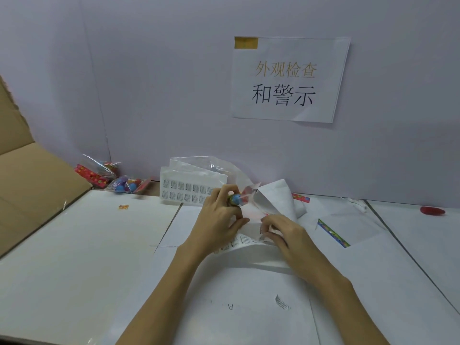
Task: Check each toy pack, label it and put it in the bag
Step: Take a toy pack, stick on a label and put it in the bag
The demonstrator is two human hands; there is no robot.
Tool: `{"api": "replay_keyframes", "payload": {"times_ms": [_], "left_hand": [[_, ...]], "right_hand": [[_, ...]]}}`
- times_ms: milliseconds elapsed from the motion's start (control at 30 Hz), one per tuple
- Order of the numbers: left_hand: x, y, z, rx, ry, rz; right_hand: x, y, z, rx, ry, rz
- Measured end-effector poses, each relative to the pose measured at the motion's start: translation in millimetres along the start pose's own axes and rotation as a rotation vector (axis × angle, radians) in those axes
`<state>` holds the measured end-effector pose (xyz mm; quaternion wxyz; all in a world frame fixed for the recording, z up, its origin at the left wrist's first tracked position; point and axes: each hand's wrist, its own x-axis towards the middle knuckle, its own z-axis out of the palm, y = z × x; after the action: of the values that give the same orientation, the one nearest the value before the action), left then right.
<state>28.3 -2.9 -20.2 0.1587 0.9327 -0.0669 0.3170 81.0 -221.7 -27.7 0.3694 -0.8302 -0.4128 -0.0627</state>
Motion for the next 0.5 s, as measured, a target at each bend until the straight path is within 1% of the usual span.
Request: {"api": "replay_keyframes", "payload": {"times_ms": [33, 100, 200, 267, 300, 367, 433, 500], "left_hand": [[0.3, -0.4, -0.9, -0.057, 0.028, -0.031], [2.9, 0.8, -7.6, -0.269, 0.130, -0.136], [9.6, 1.3, -19.9, -0.526, 0.388, -0.293], [11.4, 3.4, -27.9, -0.717, 0.463, -0.403], [10.7, 4.5, -30.2, -0.816, 0.466, -0.435], [8.2, 6.8, -31.8, -0.981, 0.412, -0.469], [5.7, 11.0, -30.9, -1.090, 0.326, -0.480], [4.1, 18.2, -28.4, -1.140, 0.264, -0.456]], "right_hand": [[-0.6, -0.1, -2.5, 0.063, 0.048, 0.019], [0.9, -3.2, -5.4, 0.289, 0.170, 0.088], [7.4, -12.6, -6.6, 0.828, 0.346, 0.200], [9.5, -17.0, -8.1, 1.171, 0.365, 0.264], [9.5, -19.4, -9.7, 1.297, 0.349, 0.284], [8.5, -22.8, -12.6, 1.461, 0.305, 0.307], [8.1, -26.1, -15.1, 1.489, 0.288, 0.310], [8.5, -28.7, -14.9, 1.436, 0.282, 0.290]]}}
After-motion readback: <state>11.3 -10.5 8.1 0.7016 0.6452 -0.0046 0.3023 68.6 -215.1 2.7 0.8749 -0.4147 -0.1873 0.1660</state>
